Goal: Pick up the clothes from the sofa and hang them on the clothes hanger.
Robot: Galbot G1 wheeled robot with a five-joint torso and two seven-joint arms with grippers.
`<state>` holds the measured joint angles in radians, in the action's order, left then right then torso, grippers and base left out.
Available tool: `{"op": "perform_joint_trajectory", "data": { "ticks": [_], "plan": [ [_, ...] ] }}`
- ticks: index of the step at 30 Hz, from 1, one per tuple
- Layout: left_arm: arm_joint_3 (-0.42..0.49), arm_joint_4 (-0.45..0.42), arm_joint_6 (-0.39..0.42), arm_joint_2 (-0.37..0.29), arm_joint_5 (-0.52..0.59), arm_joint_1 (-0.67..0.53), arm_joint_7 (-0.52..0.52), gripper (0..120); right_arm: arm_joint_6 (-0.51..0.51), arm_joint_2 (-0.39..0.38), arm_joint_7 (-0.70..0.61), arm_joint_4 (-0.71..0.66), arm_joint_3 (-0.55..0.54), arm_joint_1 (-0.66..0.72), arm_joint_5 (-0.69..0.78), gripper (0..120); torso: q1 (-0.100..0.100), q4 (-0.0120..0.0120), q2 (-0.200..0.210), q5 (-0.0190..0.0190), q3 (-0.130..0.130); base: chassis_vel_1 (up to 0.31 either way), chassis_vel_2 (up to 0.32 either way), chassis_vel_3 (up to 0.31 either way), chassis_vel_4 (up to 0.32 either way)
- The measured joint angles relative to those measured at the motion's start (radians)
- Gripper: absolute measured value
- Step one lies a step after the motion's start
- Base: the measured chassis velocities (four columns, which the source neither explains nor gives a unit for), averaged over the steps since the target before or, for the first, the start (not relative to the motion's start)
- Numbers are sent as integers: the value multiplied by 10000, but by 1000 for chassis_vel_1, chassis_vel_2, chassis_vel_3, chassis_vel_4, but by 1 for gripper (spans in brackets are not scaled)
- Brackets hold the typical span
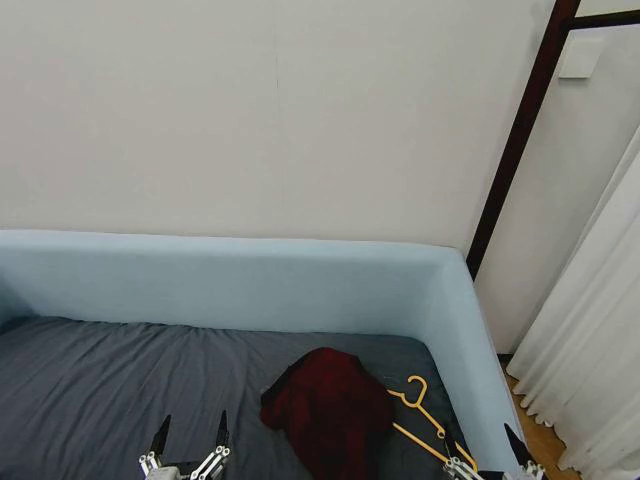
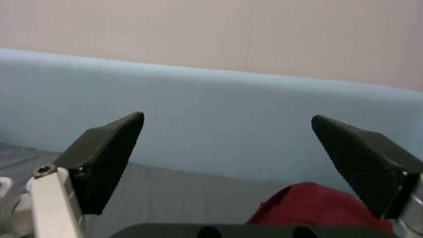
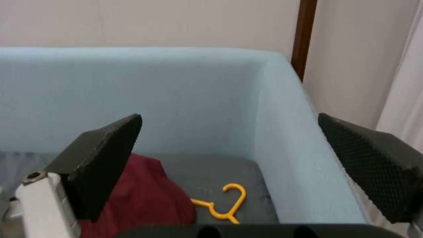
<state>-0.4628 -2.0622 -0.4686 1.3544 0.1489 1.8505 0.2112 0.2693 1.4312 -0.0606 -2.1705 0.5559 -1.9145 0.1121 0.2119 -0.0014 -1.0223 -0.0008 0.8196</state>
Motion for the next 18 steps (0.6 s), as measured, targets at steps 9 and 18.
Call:
{"op": "perform_joint_trajectory", "data": {
  "ticks": [9, 18],
  "plan": [
    [113, 222, -1, -80, 36, -192, -16, 100, -1307, -1411, -247, -346, -62, 424, 1330, 100, 0, -1, 0, 2, 0, 0, 0, 0, 0],
    [177, 510, 64, -283, 133, -144, -109, 100, -4577, -3752, -449, 173, -540, 2530, 4353, 100, 0, 3, 1, 4, 1, 0, 0, 0, 0]
  ]
}}
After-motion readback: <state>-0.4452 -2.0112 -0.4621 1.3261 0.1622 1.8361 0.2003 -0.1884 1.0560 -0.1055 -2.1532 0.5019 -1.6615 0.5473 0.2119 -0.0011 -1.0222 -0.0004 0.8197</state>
